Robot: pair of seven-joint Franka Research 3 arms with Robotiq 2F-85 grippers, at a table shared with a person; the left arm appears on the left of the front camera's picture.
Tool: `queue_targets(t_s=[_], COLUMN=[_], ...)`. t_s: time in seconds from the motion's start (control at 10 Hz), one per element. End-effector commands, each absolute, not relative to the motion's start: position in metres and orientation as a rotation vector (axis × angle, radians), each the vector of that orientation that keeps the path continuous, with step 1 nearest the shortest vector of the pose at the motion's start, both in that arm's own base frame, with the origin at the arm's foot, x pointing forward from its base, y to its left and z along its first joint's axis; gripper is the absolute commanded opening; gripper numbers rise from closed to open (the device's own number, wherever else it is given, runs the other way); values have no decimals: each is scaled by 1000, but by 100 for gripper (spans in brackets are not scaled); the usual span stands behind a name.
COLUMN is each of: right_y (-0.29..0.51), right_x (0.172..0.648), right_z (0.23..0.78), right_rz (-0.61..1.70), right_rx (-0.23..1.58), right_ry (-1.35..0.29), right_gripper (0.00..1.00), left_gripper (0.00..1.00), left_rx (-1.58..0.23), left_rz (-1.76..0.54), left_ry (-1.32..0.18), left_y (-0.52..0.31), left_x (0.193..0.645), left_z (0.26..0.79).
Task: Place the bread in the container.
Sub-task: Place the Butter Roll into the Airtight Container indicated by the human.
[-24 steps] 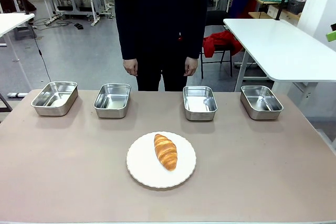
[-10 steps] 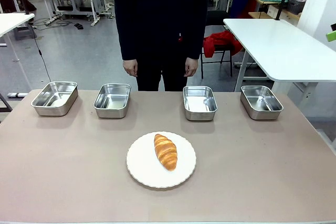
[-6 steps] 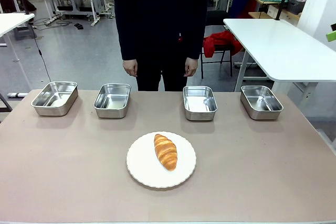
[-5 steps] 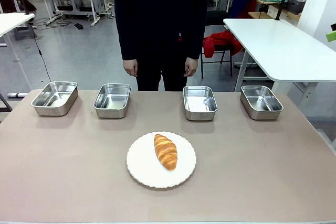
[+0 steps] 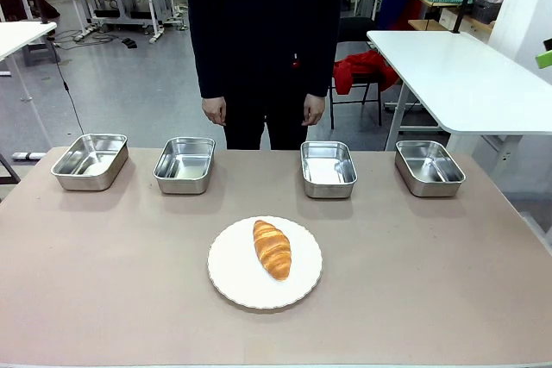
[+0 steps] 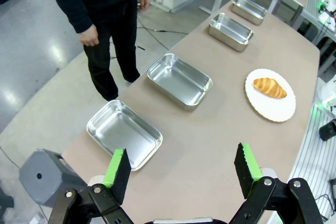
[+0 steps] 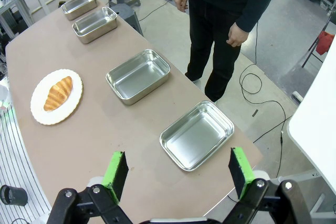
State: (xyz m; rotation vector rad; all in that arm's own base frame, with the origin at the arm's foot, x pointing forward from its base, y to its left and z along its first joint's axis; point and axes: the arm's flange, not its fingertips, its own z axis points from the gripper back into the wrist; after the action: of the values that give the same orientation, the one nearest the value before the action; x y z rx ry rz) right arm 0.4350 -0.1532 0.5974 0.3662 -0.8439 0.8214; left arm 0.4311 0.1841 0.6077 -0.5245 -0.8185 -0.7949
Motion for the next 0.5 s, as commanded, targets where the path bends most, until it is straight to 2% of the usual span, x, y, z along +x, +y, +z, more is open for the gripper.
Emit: queue_targets(t_s=[0.0, 0.4], right_y=[-153, -153], right_x=[436, 436], right_z=[598, 598], right_rz=[823, 823], right_rx=[371, 371], right_ry=[-855, -855], right_gripper=[100, 100], left_gripper=[100, 100], left_rx=[-527, -527], left_rz=[-811, -811], left_ry=[-825, -825], left_y=[184, 184], left_x=[429, 429], left_z=[608, 608])
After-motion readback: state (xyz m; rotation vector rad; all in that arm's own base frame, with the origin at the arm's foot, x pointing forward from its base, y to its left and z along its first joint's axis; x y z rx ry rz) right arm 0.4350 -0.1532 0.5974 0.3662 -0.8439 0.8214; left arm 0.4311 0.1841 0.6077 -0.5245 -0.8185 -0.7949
